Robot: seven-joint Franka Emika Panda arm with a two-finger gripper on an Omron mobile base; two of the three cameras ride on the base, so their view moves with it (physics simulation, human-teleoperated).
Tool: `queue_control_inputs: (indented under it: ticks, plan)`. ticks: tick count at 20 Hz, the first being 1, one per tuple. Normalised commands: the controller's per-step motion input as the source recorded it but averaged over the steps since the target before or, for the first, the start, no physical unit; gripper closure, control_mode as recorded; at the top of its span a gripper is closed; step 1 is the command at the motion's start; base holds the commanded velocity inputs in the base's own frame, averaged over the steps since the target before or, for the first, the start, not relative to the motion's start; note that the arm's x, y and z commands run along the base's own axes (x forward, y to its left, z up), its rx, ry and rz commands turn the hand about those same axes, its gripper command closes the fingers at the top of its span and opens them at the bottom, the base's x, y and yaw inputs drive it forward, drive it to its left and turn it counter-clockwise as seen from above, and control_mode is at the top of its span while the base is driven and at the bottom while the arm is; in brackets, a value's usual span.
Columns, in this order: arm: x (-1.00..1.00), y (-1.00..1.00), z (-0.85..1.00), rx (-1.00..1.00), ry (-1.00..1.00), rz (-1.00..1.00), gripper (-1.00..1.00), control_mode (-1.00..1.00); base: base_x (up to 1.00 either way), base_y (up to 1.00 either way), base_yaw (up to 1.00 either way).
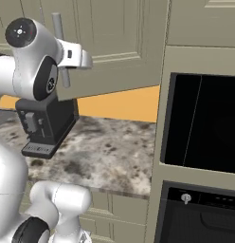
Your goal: Move the bowls from the cabinet to the plates on the dining table.
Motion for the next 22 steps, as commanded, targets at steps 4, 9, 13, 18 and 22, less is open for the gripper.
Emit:
queue_control_inputs:
  ticks: [4,9,13,18,22]
  plan:
    - [-0.39,-0.53,-0.17,0.0,0.0,0.0,1.0,-1.0,0.0,0.0,0.0]
    - [-0.35,-0.53,-0.2,0.0,0.0,0.0,1.0,-1.0,0.0,0.0,0.0]
    - [-0.3,-0.53,-0.2,0.0,0.0,0.0,1.0,-1.0,0.0,0.0,0.0]
    - [-0.22,-0.27,-0.13,0.0,0.0,0.0,1.0,-1.0,0.0,0.0,0.0]
    - [0.0,-0.01,0.0,0.0,0.0,0.0,1.0,-1.0,0.0,0.0,0.0]
